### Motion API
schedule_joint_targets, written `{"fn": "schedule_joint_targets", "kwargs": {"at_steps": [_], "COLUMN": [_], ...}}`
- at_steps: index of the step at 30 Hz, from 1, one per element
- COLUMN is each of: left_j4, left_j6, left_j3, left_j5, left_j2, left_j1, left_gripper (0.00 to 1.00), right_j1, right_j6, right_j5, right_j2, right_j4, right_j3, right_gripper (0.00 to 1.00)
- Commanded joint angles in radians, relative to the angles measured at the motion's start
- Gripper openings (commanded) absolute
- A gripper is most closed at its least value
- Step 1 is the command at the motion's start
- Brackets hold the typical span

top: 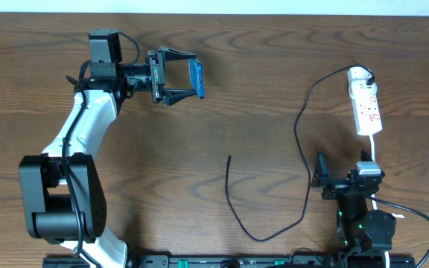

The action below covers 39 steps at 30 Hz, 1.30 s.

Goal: Plug charger to phone and switch on socket
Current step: 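Hold the phone upright in the left gripper above the table, then tilt the held phone with the left gripper toward the center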

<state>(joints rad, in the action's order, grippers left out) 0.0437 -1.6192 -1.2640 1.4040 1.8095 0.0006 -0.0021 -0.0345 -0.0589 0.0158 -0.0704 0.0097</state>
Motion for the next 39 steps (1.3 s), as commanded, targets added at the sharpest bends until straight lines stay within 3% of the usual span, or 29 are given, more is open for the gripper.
{"fn": "schedule_joint_targets", "kwargs": {"at_steps": [1,18,39], "left_j4": [-0.008,-0.008,-0.008], "left_j6": [0.029,0.109,0.356], "left_j3": [-0.005,-0.005,-0.005], "left_j5": [0.017,0.017,-0.108], "left_j2": [-0.029,-0.029,-0.029], "left_j1": [0.003,0.003,0.003], "left_gripper": [0.07,0.07,0.08], "right_j1": [0.006,0.006,0.006], "right_j6": [-0.01,-0.01,-0.01], "right_j5": [0.004,0.004,0.004], "right_j2": [-0.003,-0.003,-0.003], "right_j4": [-0.002,-0.001,-0.002], "right_j3": [-0.004,-0.004,-0.004], "right_gripper": [0.99,0.99,0.99]}}
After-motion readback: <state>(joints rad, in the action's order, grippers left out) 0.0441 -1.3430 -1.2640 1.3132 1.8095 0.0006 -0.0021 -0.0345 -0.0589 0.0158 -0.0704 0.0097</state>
